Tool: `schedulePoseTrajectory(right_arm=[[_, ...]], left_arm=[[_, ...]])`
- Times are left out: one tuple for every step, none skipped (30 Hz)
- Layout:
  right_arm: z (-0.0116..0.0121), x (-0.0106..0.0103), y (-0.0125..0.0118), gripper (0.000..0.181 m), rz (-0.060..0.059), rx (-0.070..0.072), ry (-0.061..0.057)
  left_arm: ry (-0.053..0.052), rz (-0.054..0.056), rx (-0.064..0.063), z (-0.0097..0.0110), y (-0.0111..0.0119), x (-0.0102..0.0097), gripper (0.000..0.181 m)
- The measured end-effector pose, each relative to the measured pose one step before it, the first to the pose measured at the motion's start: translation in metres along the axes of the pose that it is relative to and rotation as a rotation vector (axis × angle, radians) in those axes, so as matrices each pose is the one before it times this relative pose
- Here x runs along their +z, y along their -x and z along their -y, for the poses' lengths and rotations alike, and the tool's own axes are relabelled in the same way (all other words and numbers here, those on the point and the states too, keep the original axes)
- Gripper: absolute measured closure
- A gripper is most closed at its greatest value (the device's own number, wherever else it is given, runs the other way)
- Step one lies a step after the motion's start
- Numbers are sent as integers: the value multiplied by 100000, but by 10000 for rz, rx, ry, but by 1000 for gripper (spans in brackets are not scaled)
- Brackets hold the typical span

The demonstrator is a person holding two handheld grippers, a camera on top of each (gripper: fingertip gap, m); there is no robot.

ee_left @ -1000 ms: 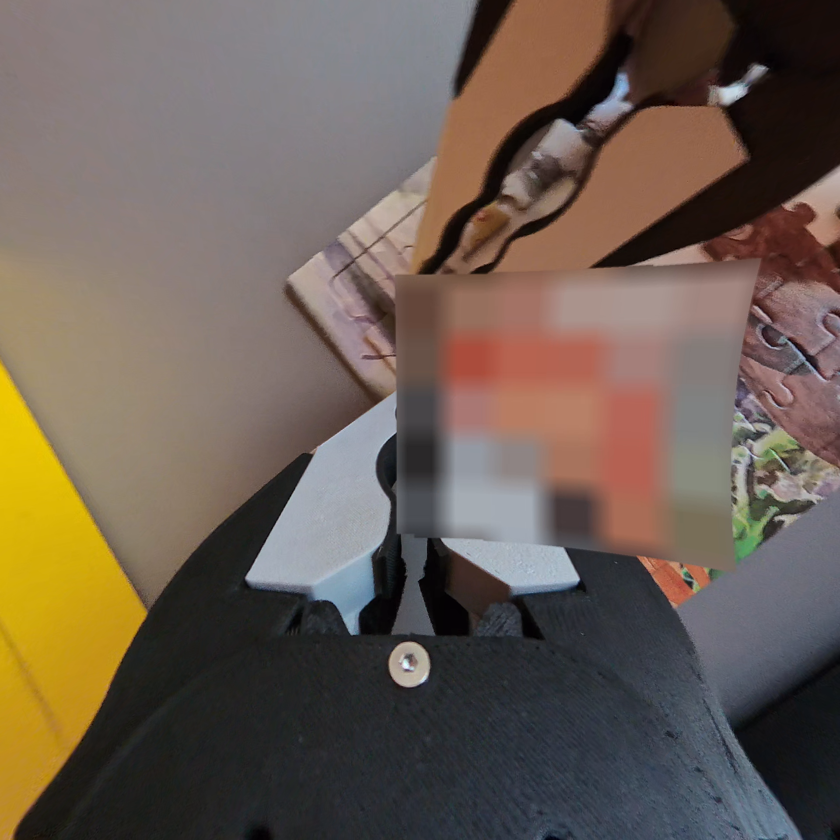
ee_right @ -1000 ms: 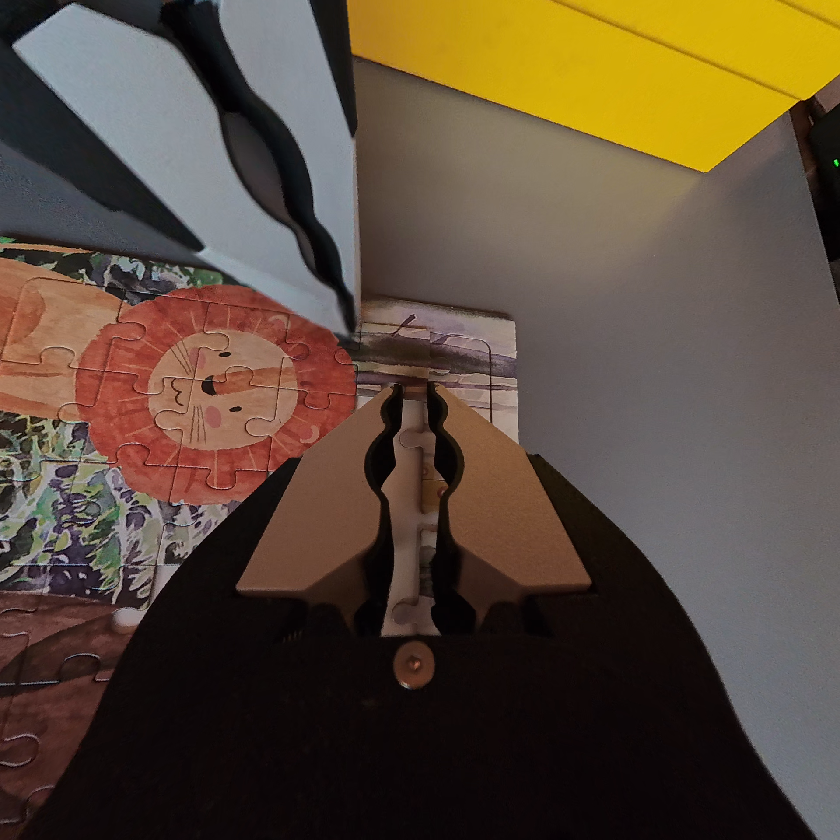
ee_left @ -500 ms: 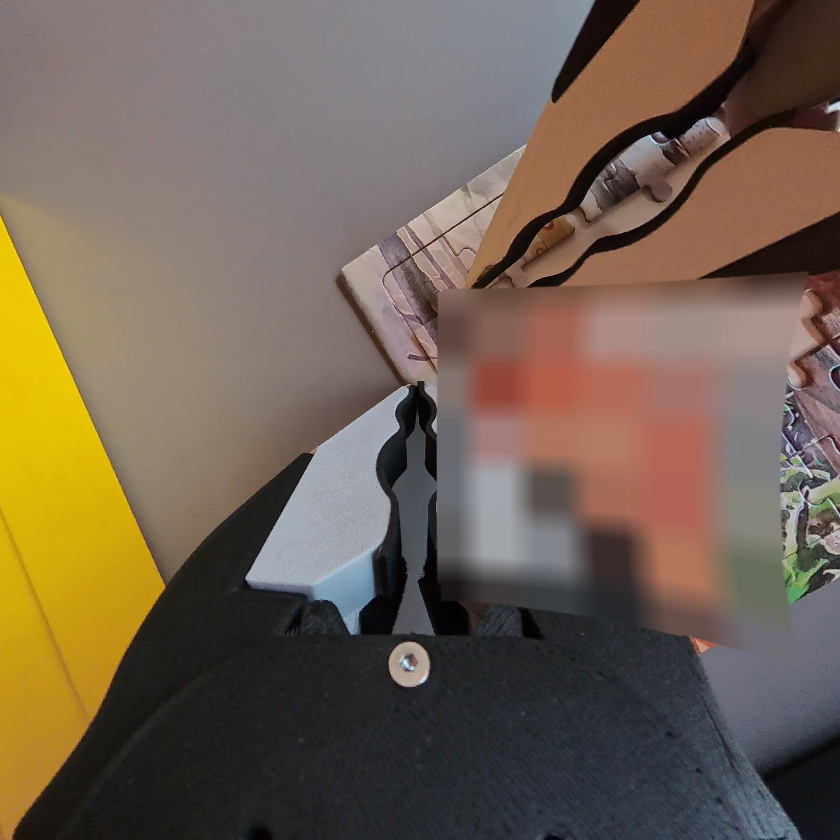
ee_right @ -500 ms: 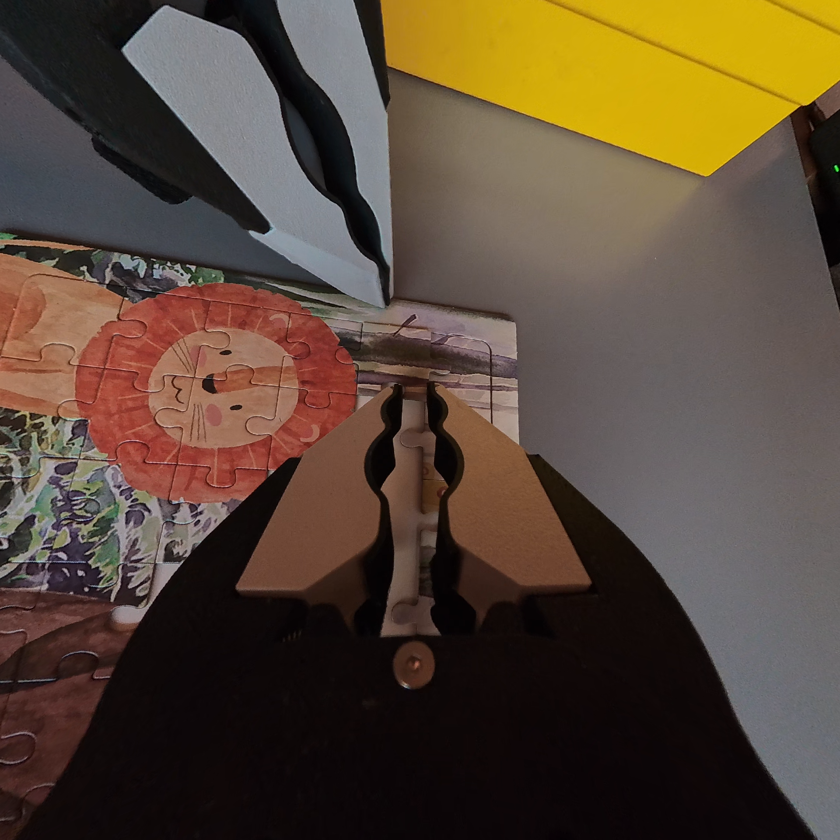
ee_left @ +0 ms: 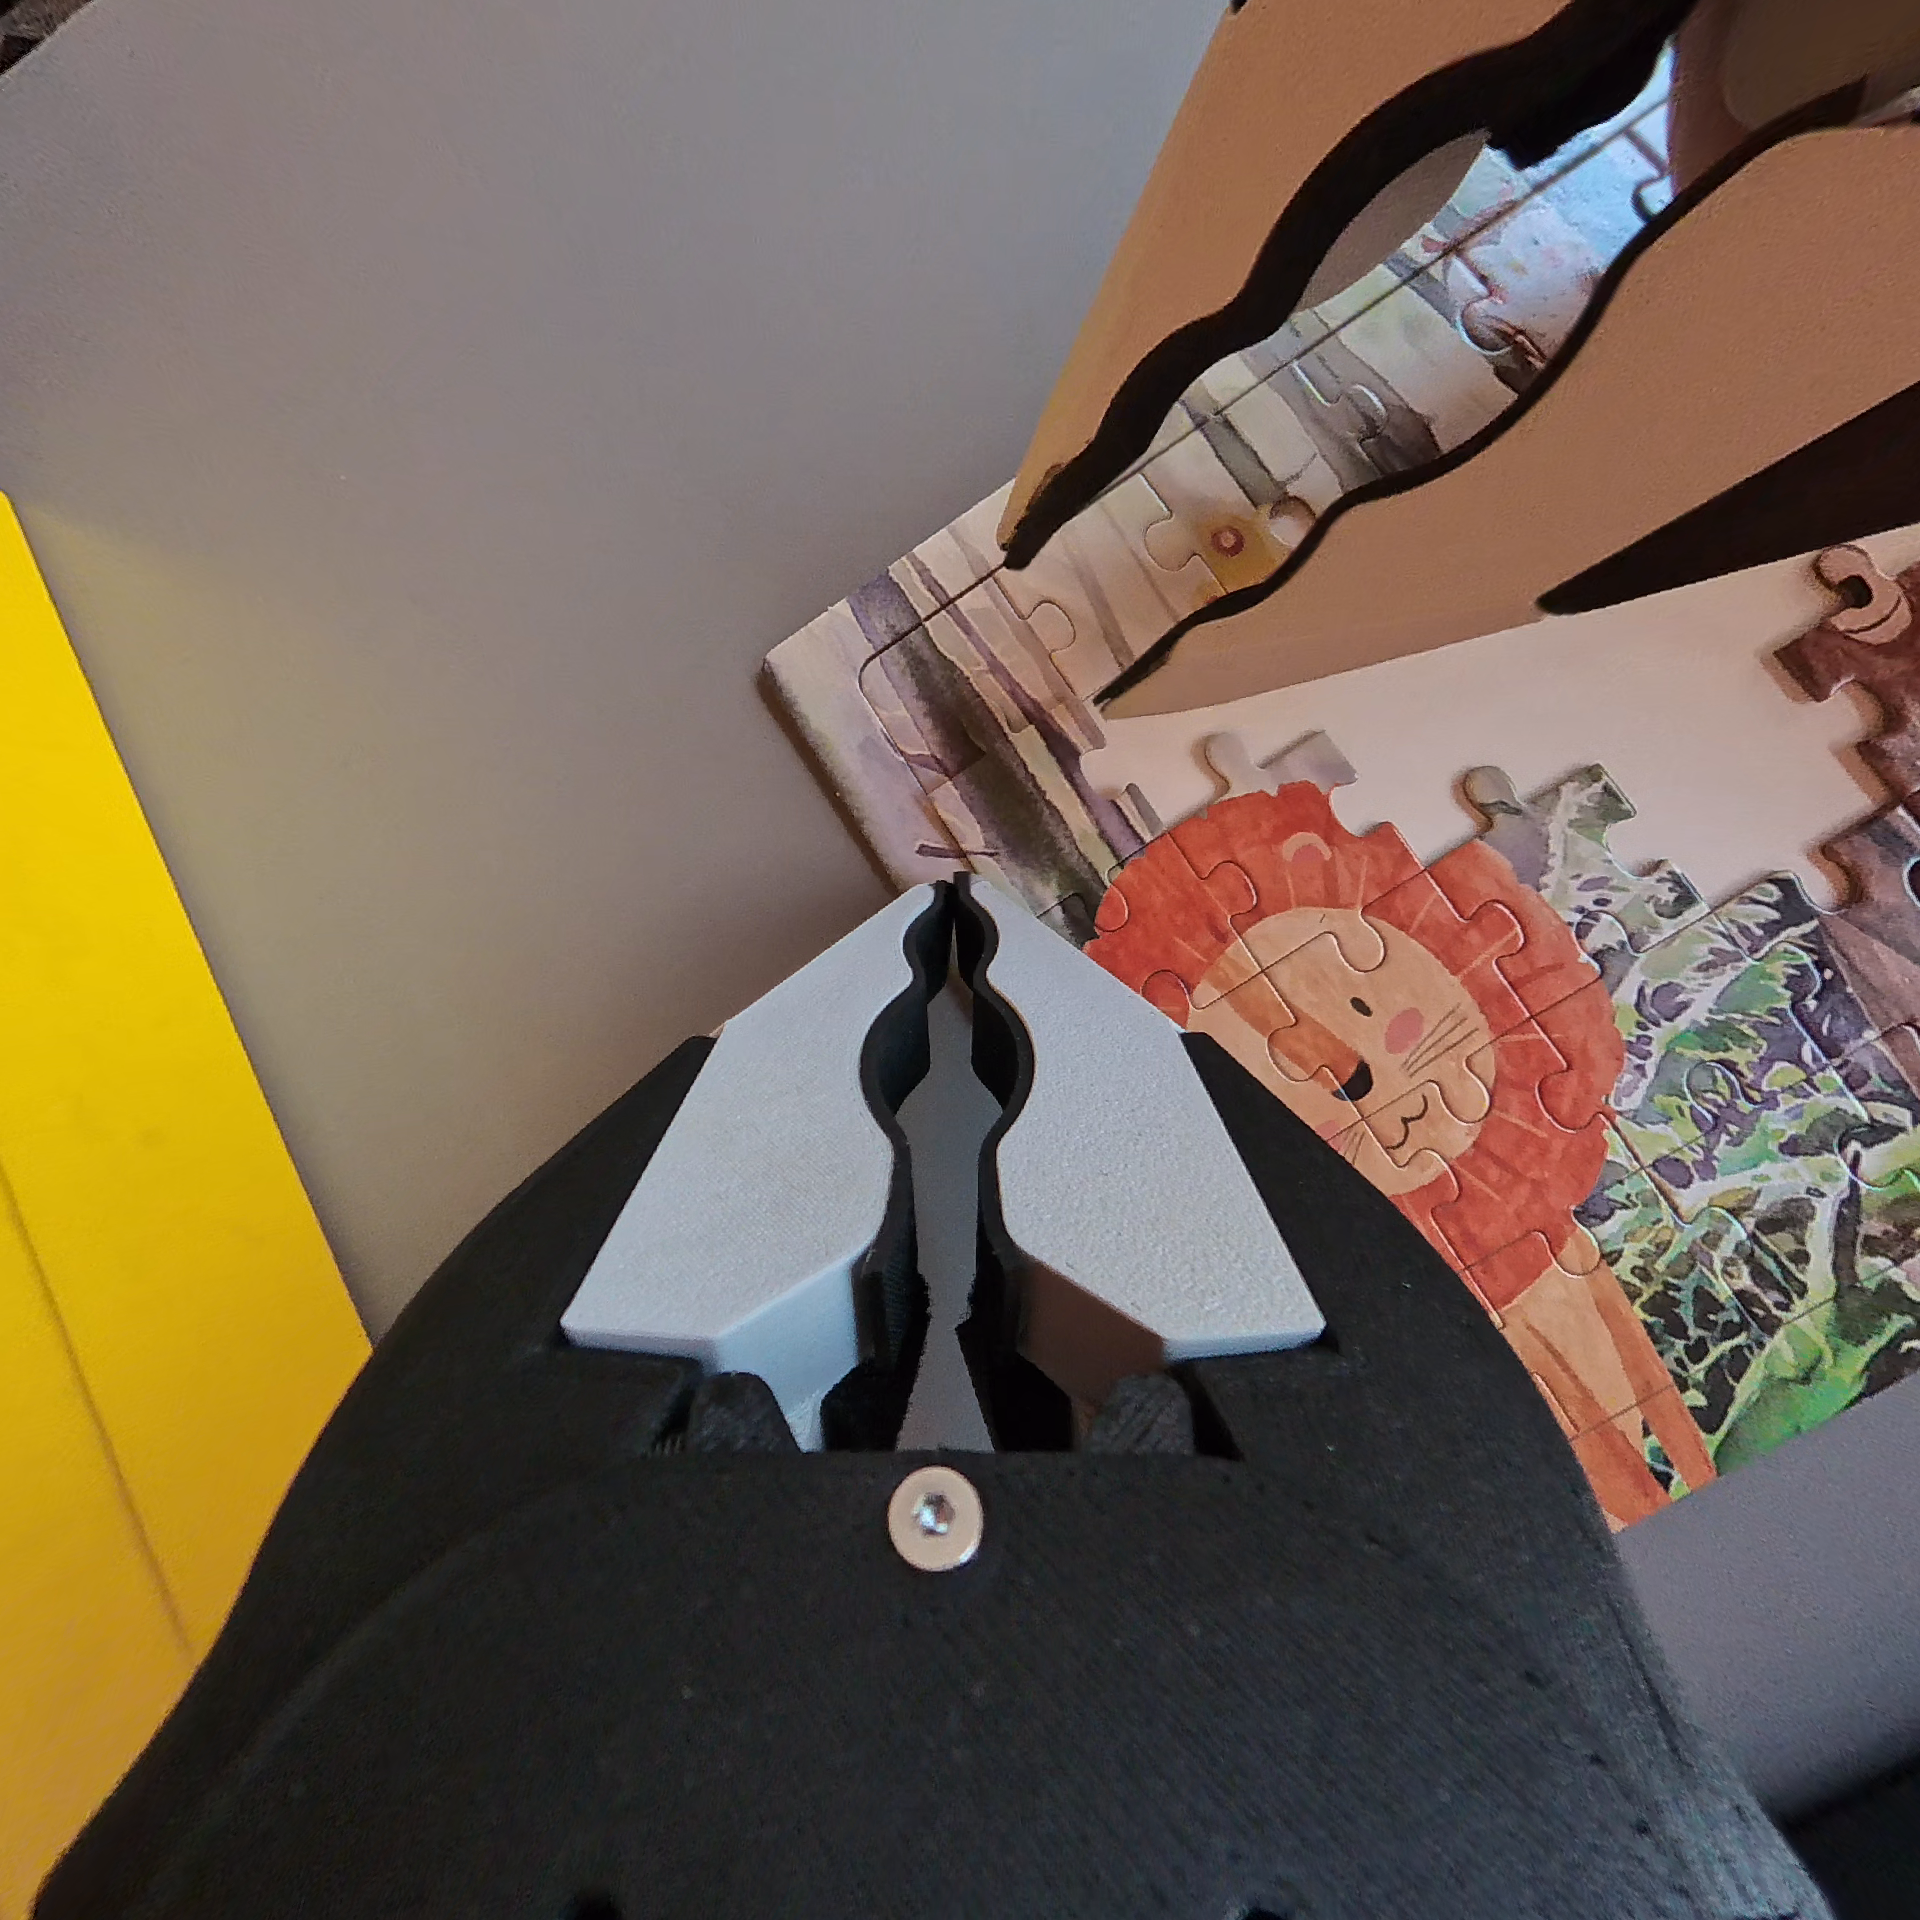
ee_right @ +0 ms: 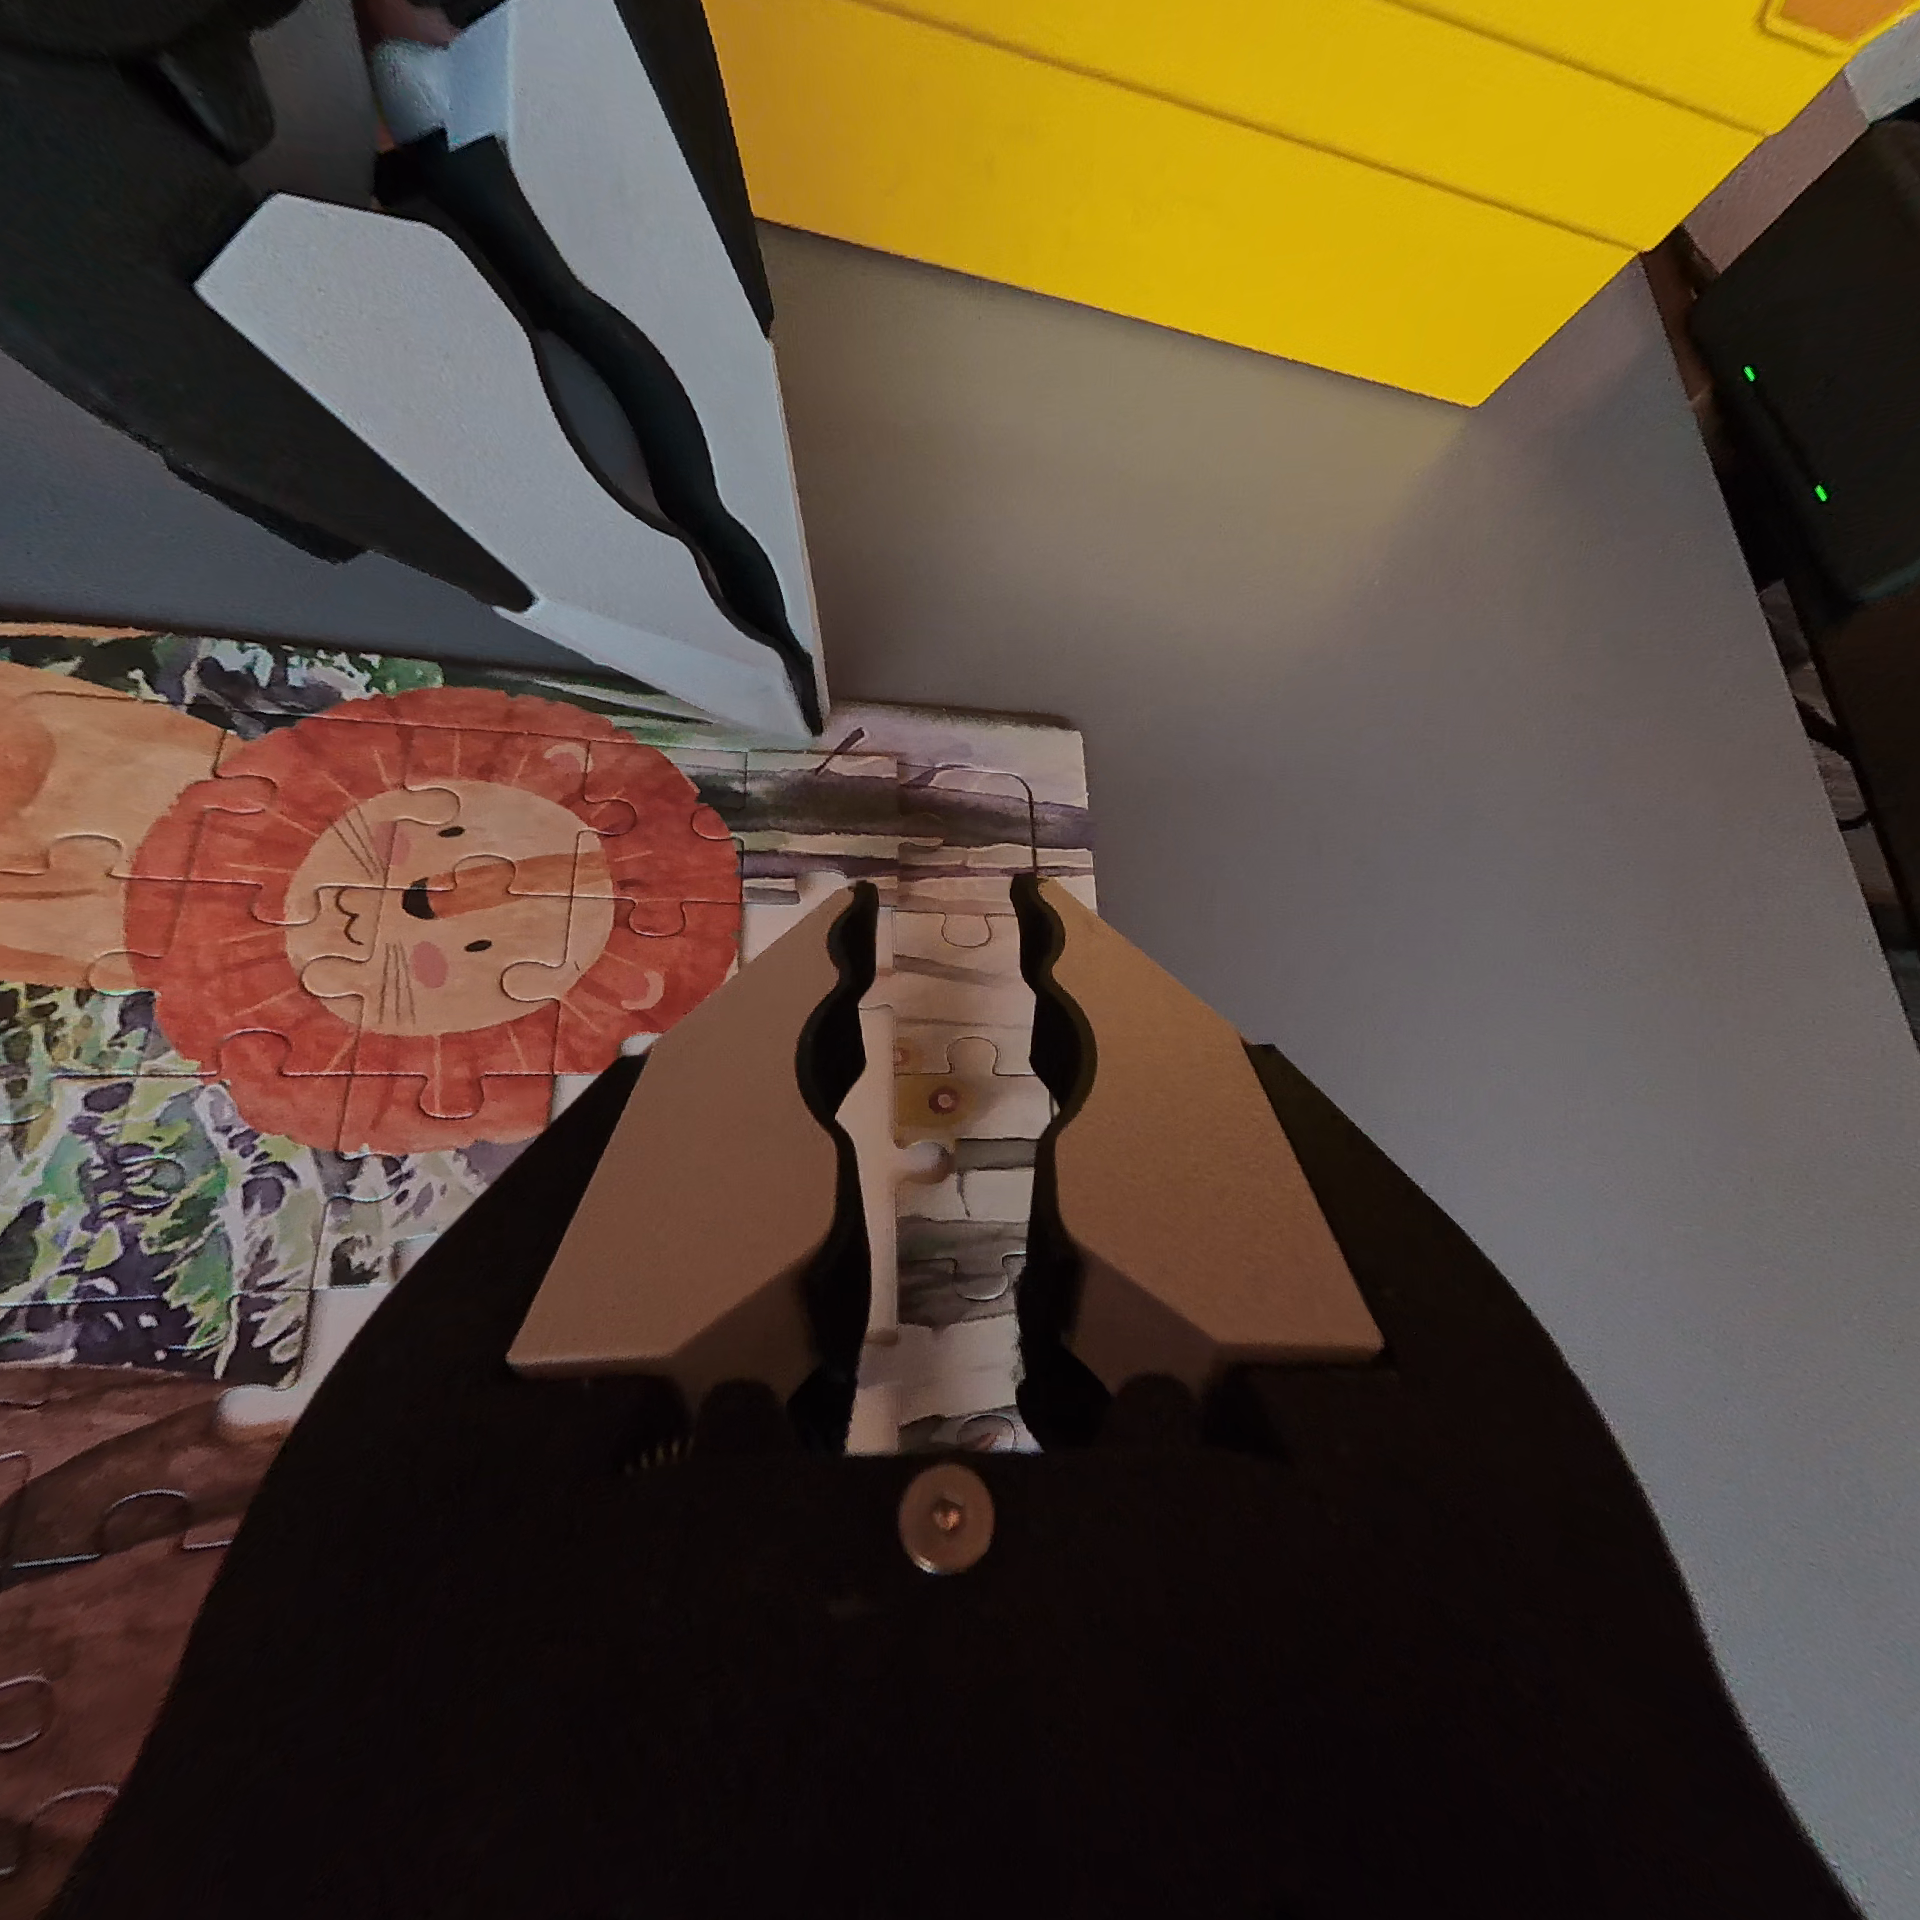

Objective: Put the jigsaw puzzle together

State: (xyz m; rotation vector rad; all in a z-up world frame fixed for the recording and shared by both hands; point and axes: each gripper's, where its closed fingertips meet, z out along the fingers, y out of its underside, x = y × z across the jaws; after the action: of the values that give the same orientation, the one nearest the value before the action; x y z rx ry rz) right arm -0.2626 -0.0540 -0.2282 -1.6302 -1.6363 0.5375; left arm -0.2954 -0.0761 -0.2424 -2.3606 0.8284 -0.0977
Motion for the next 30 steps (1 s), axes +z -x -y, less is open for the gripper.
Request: schedulePoseTrajectory(right_arm=[[-272, 138, -72, 155, -71, -103, 156], [-223, 155, -77, 155, -92, -100, 126], [-64, 148, -255, 155, -178, 2, 38], [95, 102, -44, 155, -3, 116, -59], [160, 69, 100, 155, 117, 162, -74], [71, 47, -217, 155, -84, 146, -13], [59, 54, -294, 155, -139, 95, 8], [105, 85, -73, 155, -15, 85, -31], [16, 143, -33, 155, 21, 105, 32], [-194, 174, -110, 155, -19, 84, 162], [-191, 162, 31, 155, 65, 7, 146], [157, 48, 38, 154, 77, 36, -73], [-30, 51, -5, 154, 75, 65, 47], [-24, 31, -92, 152, 30, 82, 44], [-12, 33, -80, 150, 24, 56, 27], [2, 54, -91, 150, -24, -14, 12], [25, 34, -88, 149, -62, -57, 1], [25, 24, -129, 150, -104, -62, 17], [-3, 12, -149, 150, -124, -50, 22], [-9, 22, -72, 151, -69, -38, 22], [-7, 8, 62, 152, 14, -38, 26], [-13, 9, 18, 153, -3, -9, 40], [10, 14, 63, 154, 12, -8, 44], [24, 25, 15, 155, -18, -32, 24], [34, 38, -69, 156, -68, -9, 16], [-100, 82, 44, 166, 3, -17, 92], [-51, 82, 360, 176, 151, -124, 87], [1, 62, 30, 179, -113, -229, 84], [22, 27, -176, 179, -232, -227, 75], [41, 20, -129, 178, -162, -114, 61]], left_arm=[[18, 7, 34, -6, -50, 37, 181], [6, 8, 23, 1, -36, 17, 181], [-2, -10, 23, 18, -39, -7, 181], [0, 3, 17, 5, -15, 11, 181], [1, 11, 6, -3, -9, -6, 181], [0, 3, 6, 4, -14, 0, 181], [0, 11, 19, -6, 0, 3, 181], [1, 17, 22, -2, 2, 4, 181], [3, 13, 14, 7, -2, 0, 181], [2, 9, 4, 2, -2, 12, 181], [2, 5, -4, 9, 2, 7, 181], [-2, 3, 0, 2, 5, 1, 181], [-1, 4, 9, 7, 4, 3, 181], [2, 5, 12, 3, -7, -1, 181], [1, 4, 13, 4, -3, 12, 181], [1, 1, 6, 10, -10, 5, 181], [0, -1, 3, -1, 1, 0, 181], [-4, 2, 8, 5, -6, 0, 181], [-7, 3, 6, -7, -5, 2, 181], [-6, 3, 6, 2, 2, -1, 181], [-2, 2, 10, -9, -2, -9, 181], [1, 4, 5, 4, 1, 2, 181], [5, 6, 1, -7, -6, -6, 181], [3, 4, -2, -5, -5, 8, 181], [0, 1, -6, -5, 4, -2, 181], [-2, 2, -2, 3, 1, 1, 181], [-3, 4, 0, -2, 0, -3, 181], [-5, 3, -4, 2, -5, -2, 181], [-10, 1, -6, -4, -2, 7, 181], [-6, 5, -6, -3, -9, -7, 181]])
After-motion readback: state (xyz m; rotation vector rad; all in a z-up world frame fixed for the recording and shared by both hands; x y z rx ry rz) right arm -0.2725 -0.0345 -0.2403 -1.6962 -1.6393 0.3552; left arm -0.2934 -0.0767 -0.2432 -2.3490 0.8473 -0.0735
